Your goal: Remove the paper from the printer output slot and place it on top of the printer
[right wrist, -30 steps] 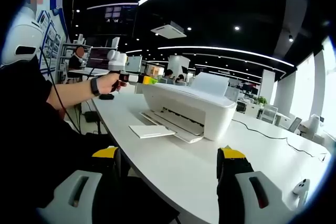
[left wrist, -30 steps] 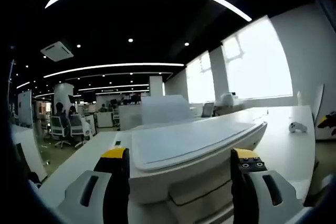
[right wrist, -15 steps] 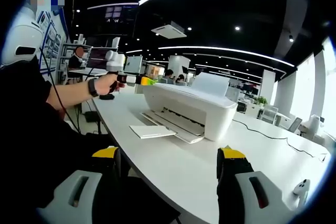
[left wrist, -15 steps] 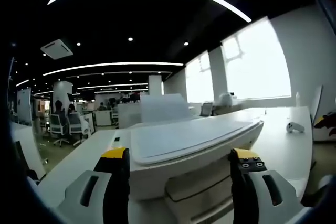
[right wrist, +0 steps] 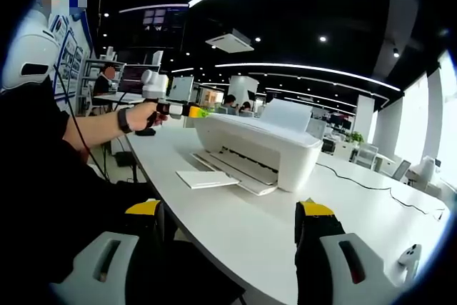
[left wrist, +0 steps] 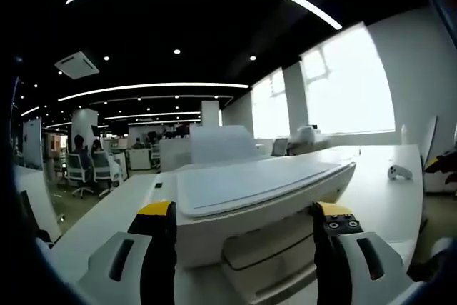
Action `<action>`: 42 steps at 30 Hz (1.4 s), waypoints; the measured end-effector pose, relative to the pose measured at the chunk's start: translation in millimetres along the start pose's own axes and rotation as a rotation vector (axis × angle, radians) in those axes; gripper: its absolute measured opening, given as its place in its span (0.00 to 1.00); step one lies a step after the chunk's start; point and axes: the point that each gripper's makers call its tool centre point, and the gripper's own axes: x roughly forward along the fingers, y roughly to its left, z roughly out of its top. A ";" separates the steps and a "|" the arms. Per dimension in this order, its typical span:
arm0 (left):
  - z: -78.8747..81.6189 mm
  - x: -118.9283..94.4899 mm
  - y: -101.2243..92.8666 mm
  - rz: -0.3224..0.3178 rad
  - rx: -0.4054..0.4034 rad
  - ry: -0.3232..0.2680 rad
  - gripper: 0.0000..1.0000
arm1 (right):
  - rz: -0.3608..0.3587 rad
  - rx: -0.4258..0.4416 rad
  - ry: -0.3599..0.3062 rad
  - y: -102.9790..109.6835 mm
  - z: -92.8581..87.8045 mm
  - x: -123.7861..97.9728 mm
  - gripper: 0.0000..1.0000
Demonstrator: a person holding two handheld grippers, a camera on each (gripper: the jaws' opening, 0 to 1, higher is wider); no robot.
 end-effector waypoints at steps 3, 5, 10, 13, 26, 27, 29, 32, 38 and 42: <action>-1.2 -2.3 0.2 0.000 -0.001 0.002 0.81 | 0.001 0.000 0.000 -0.1 -0.3 0.0 0.70; -1.9 -4.3 -0.3 0.001 -0.001 0.002 0.81 | 0.001 -0.001 0.000 0.1 0.0 -0.1 0.70; -4.2 -6.1 0.4 -0.002 -0.002 0.005 0.81 | 0.000 -0.001 0.000 -0.3 0.2 -0.2 0.70; -4.1 -7.7 0.6 -0.002 -0.007 0.002 0.81 | 0.000 -0.003 0.000 0.0 0.9 -0.3 0.70; -1.6 -21.6 -15.6 -0.004 0.015 -0.003 0.81 | -0.001 -0.008 -0.003 0.2 3.7 -0.6 0.70; -1.4 -22.7 -17.0 -0.006 0.016 -0.003 0.81 | -0.002 -0.008 -0.003 0.3 3.8 -0.6 0.70; -1.6 -24.3 -20.1 -0.009 0.018 -0.002 0.81 | -0.001 -0.008 -0.003 0.6 3.9 -0.4 0.70; -1.9 -30.0 -31.6 -0.010 0.015 0.001 0.81 | -0.001 -0.009 -0.003 1.1 4.1 -0.2 0.70; 2.8 -37.1 -46.3 -0.009 0.014 -0.011 0.81 | -0.001 -0.008 -0.002 1.9 3.5 0.1 0.70; 3.1 -35.3 -46.0 -0.011 0.015 -0.017 0.81 | 0.000 -0.009 -0.003 2.8 4.2 -0.1 0.70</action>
